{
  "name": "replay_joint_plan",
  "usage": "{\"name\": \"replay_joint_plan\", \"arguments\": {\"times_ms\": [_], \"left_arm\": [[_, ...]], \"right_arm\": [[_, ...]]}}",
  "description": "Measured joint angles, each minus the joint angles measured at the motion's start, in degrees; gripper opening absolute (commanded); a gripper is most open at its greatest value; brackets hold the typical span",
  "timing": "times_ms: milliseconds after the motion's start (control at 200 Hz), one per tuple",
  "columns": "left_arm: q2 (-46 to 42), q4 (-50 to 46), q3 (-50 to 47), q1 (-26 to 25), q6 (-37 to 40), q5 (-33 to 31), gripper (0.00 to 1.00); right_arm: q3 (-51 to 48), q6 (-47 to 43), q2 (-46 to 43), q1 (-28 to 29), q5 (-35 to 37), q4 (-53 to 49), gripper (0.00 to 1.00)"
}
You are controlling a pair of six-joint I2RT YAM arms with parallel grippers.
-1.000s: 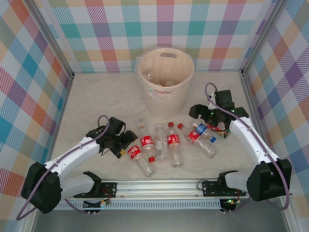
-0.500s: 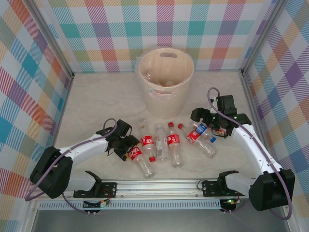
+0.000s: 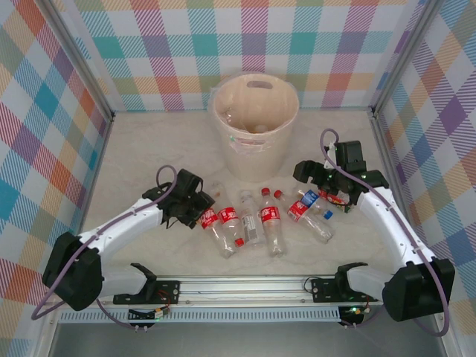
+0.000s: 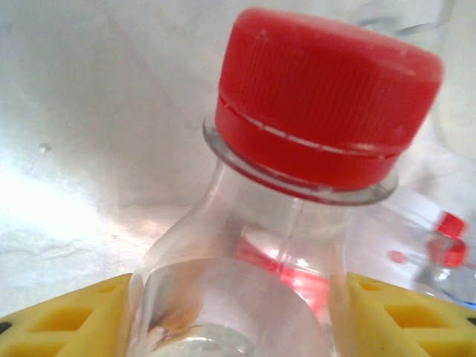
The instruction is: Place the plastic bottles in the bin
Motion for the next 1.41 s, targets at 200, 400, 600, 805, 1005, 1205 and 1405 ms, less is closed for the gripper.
{"name": "replay_joint_plan", "arguments": {"times_ms": [200, 400, 600, 805, 1005, 1205, 1405], "left_arm": [[-0.92, -3.19, 7.82, 1.14, 5.53, -2.99, 0.56], [-0.92, -4.09, 10.6, 4.2, 11.47, -4.0, 0.52], [-0.94, -3.21, 14.03, 5.84, 18.84, -4.63, 0.45], [0.52, -3.67, 18.58, 7.1, 26.47, -4.39, 0.44], [3.63, -3.65, 23.12, 7.43, 32.17, -2.95, 0.41], [7.06, -5.35, 30.64, 8.26, 39.54, 3.13, 0.4], [7.54, -4.72, 36.46, 8.37, 50.27, 11.17, 0.4]], "right_arm": [[-0.46, 1.25, -2.12, 0.0, -0.68, -0.26, 0.88], [-0.04, 2.23, -2.82, 0.0, -2.03, -1.01, 0.88], [0.39, 4.44, -3.98, 0.02, -4.11, 0.22, 0.86], [-1.42, 6.71, -5.97, 0.87, -7.15, 3.96, 0.86], [-1.55, 5.77, -5.29, 3.13, -13.86, 8.87, 0.87], [-0.48, 2.36, -3.5, 7.32, -22.29, 13.86, 0.87], [3.61, 1.03, -1.68, 8.11, -26.49, 16.96, 0.87]]}}
